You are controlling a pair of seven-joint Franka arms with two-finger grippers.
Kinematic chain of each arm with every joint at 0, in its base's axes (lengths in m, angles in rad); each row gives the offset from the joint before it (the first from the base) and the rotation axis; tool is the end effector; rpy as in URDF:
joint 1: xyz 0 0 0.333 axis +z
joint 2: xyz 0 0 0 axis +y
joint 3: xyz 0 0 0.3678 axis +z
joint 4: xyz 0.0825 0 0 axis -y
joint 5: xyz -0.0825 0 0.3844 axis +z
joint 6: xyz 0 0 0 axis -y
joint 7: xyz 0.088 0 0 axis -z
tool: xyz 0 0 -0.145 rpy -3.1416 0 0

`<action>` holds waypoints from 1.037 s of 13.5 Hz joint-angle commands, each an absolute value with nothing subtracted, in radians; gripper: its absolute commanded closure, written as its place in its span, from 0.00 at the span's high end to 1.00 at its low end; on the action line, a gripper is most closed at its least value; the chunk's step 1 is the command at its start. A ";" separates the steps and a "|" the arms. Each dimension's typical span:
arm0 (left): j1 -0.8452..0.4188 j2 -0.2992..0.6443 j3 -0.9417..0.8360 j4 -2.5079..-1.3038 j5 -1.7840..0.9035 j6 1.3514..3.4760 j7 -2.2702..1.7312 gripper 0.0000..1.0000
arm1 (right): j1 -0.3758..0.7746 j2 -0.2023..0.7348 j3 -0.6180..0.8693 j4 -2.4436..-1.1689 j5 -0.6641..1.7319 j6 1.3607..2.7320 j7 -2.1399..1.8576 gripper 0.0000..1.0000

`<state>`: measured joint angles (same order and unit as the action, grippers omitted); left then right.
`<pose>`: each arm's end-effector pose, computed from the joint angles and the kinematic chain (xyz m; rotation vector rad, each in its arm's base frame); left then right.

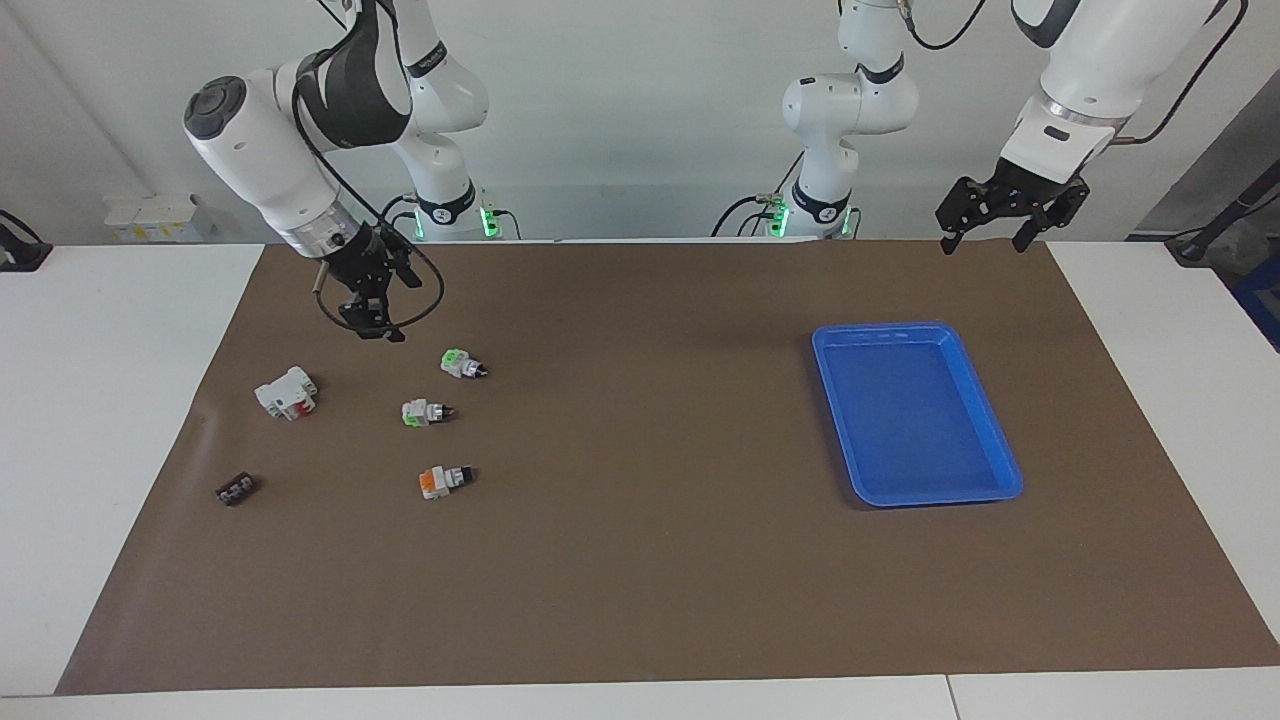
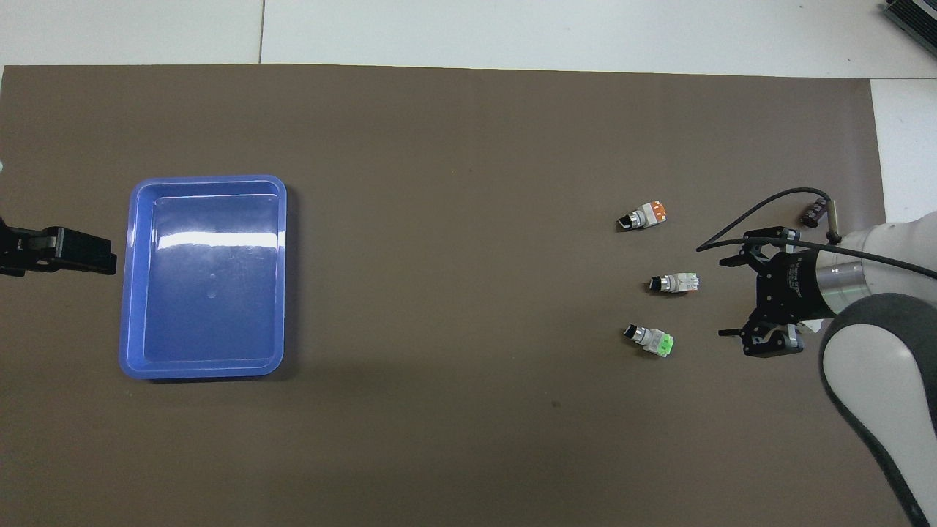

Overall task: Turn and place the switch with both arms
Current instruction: 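Lower the right gripper onto the green-lit switch and close it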

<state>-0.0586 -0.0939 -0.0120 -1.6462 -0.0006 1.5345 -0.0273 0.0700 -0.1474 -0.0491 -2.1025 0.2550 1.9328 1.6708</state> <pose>0.5146 -0.0368 0.6500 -3.1393 0.0679 0.0279 0.5003 0.0359 0.4976 -1.9197 2.2818 0.2969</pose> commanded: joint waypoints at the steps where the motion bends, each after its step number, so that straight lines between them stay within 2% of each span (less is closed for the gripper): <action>1: -0.057 -0.115 -0.012 -1.661 0.018 1.525 -0.028 1.00 | 0.077 -0.092 -0.048 -2.128 0.268 1.988 1.721 1.00; 4: -0.057 -0.114 -0.012 -1.661 0.018 1.525 -0.028 1.00 | 0.090 0.007 -0.048 -2.183 0.268 2.089 1.643 1.00; 6: -0.057 -0.114 -0.012 -1.661 0.018 1.525 -0.028 1.00 | 0.117 0.011 -0.048 -2.253 0.275 2.169 1.625 1.00; 9: -0.057 -0.115 -0.012 -1.661 0.018 1.525 -0.028 1.00 | 0.133 -0.017 -0.046 -2.351 0.284 2.197 1.553 1.00; 14: -0.057 -0.114 -0.012 -1.661 0.018 1.525 -0.028 1.00 | 0.132 -0.022 -0.046 -2.434 0.301 2.268 1.552 1.00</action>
